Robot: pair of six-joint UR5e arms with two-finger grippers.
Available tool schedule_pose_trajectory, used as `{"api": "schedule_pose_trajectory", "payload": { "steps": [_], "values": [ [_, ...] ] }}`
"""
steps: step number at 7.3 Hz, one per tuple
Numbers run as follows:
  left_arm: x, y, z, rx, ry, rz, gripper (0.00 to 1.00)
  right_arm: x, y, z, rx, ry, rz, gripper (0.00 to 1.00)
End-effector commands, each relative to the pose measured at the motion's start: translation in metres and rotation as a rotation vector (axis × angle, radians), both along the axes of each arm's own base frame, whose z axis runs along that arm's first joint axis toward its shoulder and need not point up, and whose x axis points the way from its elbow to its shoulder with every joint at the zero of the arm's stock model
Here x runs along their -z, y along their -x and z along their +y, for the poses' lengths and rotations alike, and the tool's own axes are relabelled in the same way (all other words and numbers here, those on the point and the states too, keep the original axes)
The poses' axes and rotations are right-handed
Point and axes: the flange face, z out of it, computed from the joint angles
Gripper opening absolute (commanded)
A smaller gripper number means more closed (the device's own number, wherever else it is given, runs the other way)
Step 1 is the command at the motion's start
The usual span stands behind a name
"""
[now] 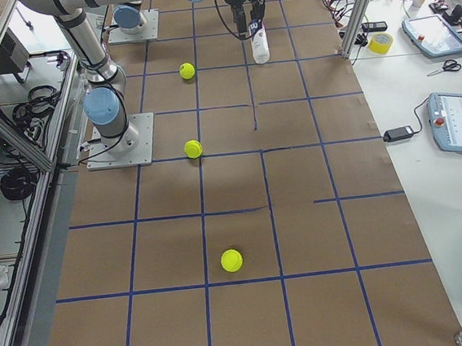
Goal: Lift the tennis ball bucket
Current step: 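Lift the can with the left gripper, tilting it upright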
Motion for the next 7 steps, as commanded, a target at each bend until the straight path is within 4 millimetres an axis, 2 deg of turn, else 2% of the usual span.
{"api": "schedule_pose_trajectory", "payload": {
  "steps": [1, 2, 3, 4, 5, 6, 7],
  "values": [
    [-0.065, 0.024, -0.02, -0.058, 0.016, -0.177, 0.0, 0.0, 0.0, 0.0, -0.001, 0.0, 0.0, 1.0],
    [-0.109, 0.04, -0.033, -0.062, 0.022, -0.263, 0.0, 0.001, 0.0, 0.0, -0.001, -0.002, 0.0, 1.0],
    [-0.146, 0.042, -0.042, -0.057, 0.027, -0.336, 0.0, 0.0, 0.0, 0.001, -0.001, 0.0, 0.0, 1.0],
    [-0.172, 0.051, -0.045, -0.046, 0.047, -0.383, 0.0, 0.0, 0.0, 0.001, -0.001, 0.0, 0.0, 1.0],
    [-0.18, 0.064, -0.043, -0.029, 0.064, -0.425, 0.0, 0.0, 0.0, 0.001, 0.0, 0.0, 0.0, 1.0],
    [-0.17, 0.093, -0.039, 0.017, 0.081, -0.535, 0.0, 0.0, 0.0, 0.001, 0.0, 0.0, 0.0, 1.0],
    [-0.164, 0.111, -0.033, 0.064, 0.102, -0.652, 0.0, 0.001, 0.0, 0.0, 0.006, -0.003, 0.0, 1.0]
  ]
}}
